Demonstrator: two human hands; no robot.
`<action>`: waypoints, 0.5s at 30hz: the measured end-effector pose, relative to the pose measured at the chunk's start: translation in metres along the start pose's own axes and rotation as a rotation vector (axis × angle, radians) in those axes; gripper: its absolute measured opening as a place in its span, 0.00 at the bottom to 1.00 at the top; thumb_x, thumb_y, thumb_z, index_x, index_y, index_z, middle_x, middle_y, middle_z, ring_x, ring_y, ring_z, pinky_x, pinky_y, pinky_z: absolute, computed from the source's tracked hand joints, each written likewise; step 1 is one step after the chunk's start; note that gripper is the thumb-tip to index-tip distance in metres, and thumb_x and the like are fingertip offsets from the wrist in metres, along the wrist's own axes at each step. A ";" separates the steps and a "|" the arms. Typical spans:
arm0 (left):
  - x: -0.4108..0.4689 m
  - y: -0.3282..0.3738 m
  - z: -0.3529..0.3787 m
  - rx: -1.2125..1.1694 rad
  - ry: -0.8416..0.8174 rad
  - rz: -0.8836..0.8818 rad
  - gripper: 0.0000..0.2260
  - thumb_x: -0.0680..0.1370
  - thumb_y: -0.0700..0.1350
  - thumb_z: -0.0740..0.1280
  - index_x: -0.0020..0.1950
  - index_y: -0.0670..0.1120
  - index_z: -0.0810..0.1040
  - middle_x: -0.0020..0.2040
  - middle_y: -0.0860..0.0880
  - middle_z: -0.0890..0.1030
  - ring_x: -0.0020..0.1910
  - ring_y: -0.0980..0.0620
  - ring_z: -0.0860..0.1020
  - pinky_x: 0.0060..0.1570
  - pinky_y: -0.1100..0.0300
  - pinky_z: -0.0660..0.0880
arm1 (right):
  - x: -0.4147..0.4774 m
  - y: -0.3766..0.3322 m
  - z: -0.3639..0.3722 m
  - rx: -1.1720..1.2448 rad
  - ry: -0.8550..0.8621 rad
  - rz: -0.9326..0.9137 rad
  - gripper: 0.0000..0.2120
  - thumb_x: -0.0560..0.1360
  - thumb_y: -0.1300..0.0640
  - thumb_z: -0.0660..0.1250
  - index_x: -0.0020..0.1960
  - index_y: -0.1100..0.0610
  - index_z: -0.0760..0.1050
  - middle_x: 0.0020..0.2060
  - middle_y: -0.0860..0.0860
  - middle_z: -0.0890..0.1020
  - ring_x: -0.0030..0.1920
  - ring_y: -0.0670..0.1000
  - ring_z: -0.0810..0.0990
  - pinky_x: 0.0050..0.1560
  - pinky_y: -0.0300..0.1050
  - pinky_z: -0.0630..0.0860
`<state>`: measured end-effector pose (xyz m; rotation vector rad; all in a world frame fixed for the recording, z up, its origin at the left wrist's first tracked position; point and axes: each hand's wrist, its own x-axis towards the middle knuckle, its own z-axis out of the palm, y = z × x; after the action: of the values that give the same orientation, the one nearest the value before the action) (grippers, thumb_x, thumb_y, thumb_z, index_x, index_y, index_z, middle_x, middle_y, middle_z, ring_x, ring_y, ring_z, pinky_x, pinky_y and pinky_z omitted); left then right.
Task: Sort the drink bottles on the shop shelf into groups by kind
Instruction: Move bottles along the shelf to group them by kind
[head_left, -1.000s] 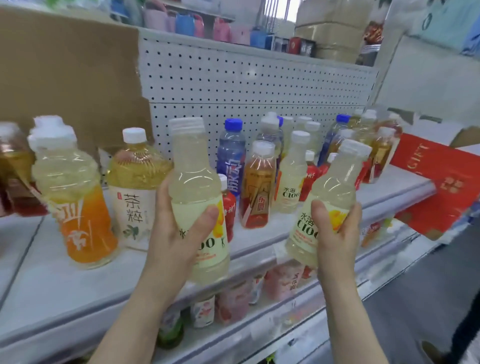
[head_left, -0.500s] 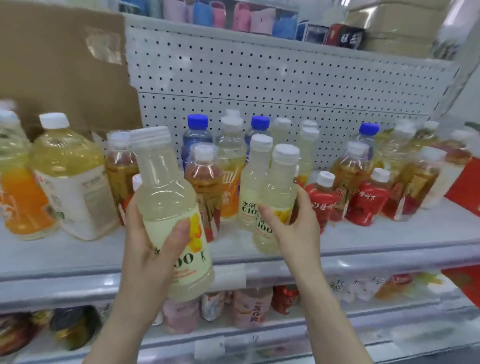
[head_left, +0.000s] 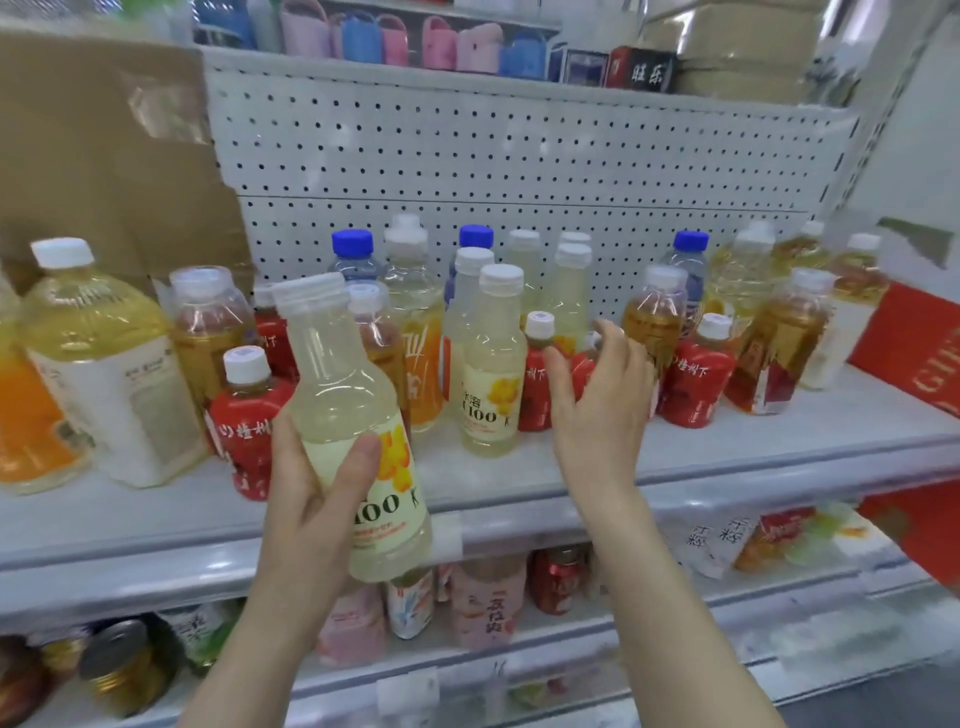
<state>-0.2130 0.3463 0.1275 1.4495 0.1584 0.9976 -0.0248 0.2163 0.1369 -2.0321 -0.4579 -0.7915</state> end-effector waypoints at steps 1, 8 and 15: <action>0.000 -0.001 0.003 -0.009 -0.012 0.006 0.19 0.74 0.48 0.65 0.64 0.60 0.69 0.53 0.62 0.83 0.53 0.62 0.81 0.47 0.69 0.77 | 0.006 0.012 -0.007 -0.017 0.018 0.039 0.29 0.79 0.43 0.66 0.73 0.58 0.66 0.66 0.55 0.73 0.66 0.56 0.70 0.65 0.43 0.64; 0.003 -0.010 0.044 0.045 -0.061 0.060 0.26 0.75 0.52 0.73 0.68 0.53 0.66 0.58 0.59 0.80 0.57 0.59 0.80 0.51 0.67 0.76 | 0.020 0.062 -0.008 -0.006 -0.359 0.143 0.40 0.74 0.41 0.72 0.78 0.51 0.56 0.68 0.52 0.73 0.67 0.55 0.73 0.65 0.54 0.73; 0.012 -0.033 0.113 0.166 -0.161 -0.003 0.33 0.67 0.58 0.74 0.69 0.59 0.65 0.64 0.54 0.77 0.63 0.57 0.77 0.64 0.53 0.74 | 0.024 0.088 -0.063 0.110 -0.190 0.184 0.34 0.74 0.40 0.72 0.74 0.43 0.60 0.63 0.48 0.77 0.61 0.53 0.78 0.63 0.54 0.74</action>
<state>-0.1183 0.2754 0.1258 1.6739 0.1282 0.8765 0.0213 0.1159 0.1257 -2.0206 -0.4044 -0.4552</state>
